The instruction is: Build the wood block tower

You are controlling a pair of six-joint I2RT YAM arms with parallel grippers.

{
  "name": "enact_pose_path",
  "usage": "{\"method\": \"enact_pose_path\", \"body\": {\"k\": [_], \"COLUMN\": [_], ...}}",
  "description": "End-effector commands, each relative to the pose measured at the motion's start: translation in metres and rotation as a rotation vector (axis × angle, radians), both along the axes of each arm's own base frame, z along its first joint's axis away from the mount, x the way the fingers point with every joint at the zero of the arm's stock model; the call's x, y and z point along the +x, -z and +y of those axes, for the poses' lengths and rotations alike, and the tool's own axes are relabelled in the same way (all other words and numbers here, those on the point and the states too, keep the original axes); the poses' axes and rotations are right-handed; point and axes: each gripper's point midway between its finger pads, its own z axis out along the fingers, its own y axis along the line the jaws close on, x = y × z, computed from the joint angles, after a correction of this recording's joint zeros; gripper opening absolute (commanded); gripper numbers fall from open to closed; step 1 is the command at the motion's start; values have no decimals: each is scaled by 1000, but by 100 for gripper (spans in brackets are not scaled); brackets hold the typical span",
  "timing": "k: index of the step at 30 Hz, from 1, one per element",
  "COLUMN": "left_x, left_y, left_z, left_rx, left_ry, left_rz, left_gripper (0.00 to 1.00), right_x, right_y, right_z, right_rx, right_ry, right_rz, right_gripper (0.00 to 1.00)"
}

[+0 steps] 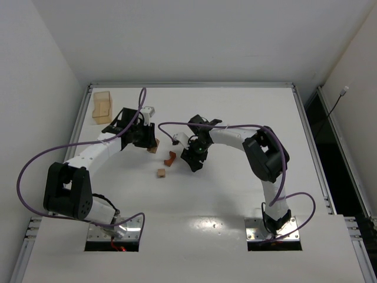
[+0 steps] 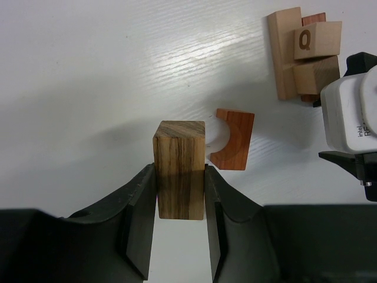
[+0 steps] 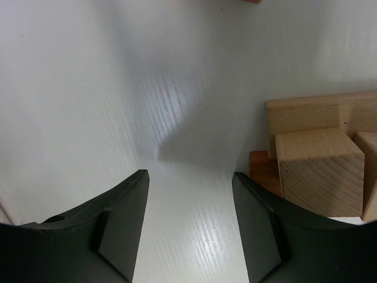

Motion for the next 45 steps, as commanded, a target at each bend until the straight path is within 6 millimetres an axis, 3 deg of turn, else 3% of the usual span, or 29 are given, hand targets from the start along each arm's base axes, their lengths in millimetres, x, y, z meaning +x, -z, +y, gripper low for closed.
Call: {"method": "enact_pose_path", "body": {"k": [1, 34, 45], "left_x": [13, 15, 17], "left_y": [-14, -11, -12], "left_z": [-1, -3, -5], "left_rx": [-21, -26, -33], "left_ry": [9, 15, 21], "left_rz": [-63, -52, -51], "left_gripper": [0, 0, 0], "right_x": [4, 5, 6], "right_y": [-10, -5, -8], "right_z": [3, 0, -1], "right_rx": [28, 7, 27], "right_ry": [-9, 4, -3], "right_rz": [-15, -15, 15], "right_gripper": [56, 57, 62]}}
